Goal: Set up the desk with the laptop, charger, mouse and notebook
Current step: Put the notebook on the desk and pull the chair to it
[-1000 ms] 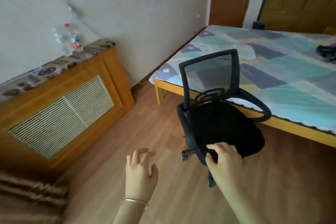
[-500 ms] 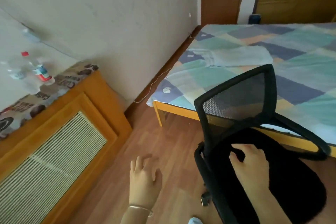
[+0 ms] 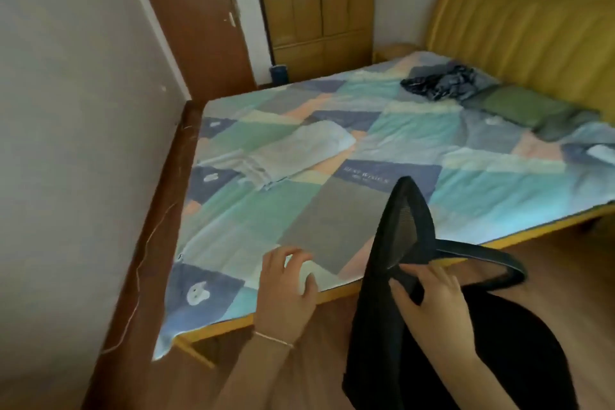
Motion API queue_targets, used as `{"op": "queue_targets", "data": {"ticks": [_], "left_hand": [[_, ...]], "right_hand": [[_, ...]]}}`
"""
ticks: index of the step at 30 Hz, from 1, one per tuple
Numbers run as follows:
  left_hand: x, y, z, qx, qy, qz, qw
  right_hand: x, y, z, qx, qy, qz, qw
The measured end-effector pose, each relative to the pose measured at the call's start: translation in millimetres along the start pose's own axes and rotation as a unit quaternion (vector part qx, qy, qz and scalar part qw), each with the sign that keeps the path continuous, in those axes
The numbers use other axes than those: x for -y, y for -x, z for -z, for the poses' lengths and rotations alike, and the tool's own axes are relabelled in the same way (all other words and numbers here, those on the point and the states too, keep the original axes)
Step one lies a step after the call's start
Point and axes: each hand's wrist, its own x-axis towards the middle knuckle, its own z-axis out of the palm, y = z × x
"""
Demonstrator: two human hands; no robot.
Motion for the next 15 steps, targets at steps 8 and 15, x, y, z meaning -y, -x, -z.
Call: {"op": "queue_targets", "data": {"ticks": [8,15], "left_hand": [[52,-107,-17,0.207,0.043,-0.306,0.928],[83,-150,9,0.250,0.076,-0.394,0.881]], "right_hand": [[92,3,-71,-0.059,0.074,-0.276,0.956],[123,-14,-78,-0.041,0.176,-0.368,0.912]]}}
